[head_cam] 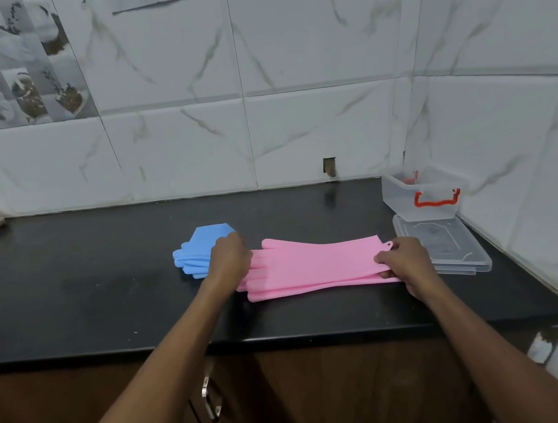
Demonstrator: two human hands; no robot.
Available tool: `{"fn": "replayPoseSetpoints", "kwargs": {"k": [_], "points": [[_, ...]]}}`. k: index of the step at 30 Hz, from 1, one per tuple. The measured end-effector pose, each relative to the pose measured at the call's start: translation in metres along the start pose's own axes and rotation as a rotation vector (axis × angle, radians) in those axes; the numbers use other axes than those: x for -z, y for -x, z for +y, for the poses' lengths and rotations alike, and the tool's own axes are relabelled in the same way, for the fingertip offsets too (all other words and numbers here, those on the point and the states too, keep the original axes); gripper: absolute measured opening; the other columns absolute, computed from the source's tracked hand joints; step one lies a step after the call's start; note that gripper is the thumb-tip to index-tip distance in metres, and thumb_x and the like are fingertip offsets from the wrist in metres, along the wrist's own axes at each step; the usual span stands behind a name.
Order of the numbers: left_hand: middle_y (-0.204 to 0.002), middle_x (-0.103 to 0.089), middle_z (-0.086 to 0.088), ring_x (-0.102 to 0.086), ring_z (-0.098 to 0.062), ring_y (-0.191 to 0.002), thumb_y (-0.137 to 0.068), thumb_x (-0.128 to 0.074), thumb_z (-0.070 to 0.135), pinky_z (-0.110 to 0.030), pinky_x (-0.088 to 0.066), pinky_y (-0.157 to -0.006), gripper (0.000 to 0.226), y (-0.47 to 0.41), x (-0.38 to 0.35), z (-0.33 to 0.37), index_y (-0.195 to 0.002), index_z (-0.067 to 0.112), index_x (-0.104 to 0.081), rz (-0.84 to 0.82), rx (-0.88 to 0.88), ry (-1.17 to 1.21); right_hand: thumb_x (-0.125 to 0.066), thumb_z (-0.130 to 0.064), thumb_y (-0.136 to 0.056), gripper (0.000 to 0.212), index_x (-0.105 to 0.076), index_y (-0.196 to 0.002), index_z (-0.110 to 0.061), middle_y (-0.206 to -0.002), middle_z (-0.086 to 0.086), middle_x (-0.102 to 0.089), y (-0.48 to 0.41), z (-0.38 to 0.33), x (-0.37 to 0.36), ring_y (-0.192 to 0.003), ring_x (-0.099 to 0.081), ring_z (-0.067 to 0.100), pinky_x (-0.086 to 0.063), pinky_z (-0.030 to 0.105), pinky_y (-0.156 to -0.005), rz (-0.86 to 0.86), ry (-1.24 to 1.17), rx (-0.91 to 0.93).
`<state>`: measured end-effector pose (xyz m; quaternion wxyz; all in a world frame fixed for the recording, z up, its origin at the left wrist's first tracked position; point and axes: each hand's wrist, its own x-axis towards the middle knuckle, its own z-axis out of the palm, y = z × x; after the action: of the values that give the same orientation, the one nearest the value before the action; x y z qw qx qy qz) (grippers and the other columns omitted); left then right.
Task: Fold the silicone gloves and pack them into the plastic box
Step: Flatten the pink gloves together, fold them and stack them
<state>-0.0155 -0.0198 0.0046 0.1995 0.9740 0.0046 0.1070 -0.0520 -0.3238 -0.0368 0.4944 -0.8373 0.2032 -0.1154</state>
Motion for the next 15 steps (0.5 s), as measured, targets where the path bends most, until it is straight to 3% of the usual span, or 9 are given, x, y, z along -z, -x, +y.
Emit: {"fn": "replayPoseSetpoints", "kwargs": {"k": [2,5,7,9,15], "points": [[-0.103,-0.054,-0.003,-0.049,-0.024,-0.100,-0.090,-0.067,0.024,-0.033,-0.043,-0.080,0.016,0.013,-0.002,-0.004,-0.102,0.014,-0.072,0.093,-0.142,0.085,-0.069,-0.008,-0.085,0.027,-0.063,-0.111,-0.005,-0.103,0.011,-0.066,0.002,0.004,-0.001,-0.064,-0.071,0.021,-0.063,0.038,-0.067,0.034,-0.001,0.026],[-0.101,-0.053,0.007,-0.045,-0.011,-0.096,-0.075,-0.081,0.035,-0.025,-0.038,-0.080,0.036,0.040,-0.006,-0.012,-0.108,0.022,-0.074,-0.042,-0.380,0.060,-0.068,-0.010,-0.086,0.032,-0.063,-0.118,-0.006,-0.111,0.012,-0.068,0.005,0.008,-0.003,-0.060,-0.068,0.014,-0.059,0.028,-0.056,0.095,0.027,0.086],[-0.109,-0.058,0.007,-0.050,-0.010,-0.102,-0.075,-0.081,0.029,-0.024,-0.042,-0.087,0.041,0.054,-0.013,-0.019,-0.113,0.022,-0.072,-0.111,-0.410,0.029,-0.068,-0.012,-0.087,0.032,-0.062,-0.118,-0.007,-0.113,0.013,-0.068,0.005,0.008,-0.003,-0.059,-0.067,0.013,-0.057,0.026,-0.054,0.116,0.035,0.102],[-0.112,-0.062,0.005,-0.055,-0.012,-0.105,-0.079,-0.077,0.021,-0.025,-0.045,-0.091,0.037,0.060,-0.020,-0.024,-0.116,0.020,-0.071,-0.074,-0.434,0.047,-0.068,-0.013,-0.088,0.033,-0.062,-0.120,-0.006,-0.115,0.014,-0.067,0.006,0.007,-0.003,-0.066,-0.071,0.020,-0.062,0.036,-0.067,0.110,0.031,0.088],[-0.104,-0.066,-0.003,-0.057,-0.021,-0.096,-0.085,-0.060,0.009,-0.030,-0.046,-0.082,0.025,0.063,-0.028,-0.025,-0.108,0.016,-0.068,0.092,-0.593,-0.067,-0.069,-0.018,-0.088,0.040,-0.060,-0.125,-0.006,-0.121,0.014,-0.065,0.008,0.006,-0.002,-0.094,-0.069,0.029,-0.058,0.046,-0.086,0.088,0.030,0.087]]}}
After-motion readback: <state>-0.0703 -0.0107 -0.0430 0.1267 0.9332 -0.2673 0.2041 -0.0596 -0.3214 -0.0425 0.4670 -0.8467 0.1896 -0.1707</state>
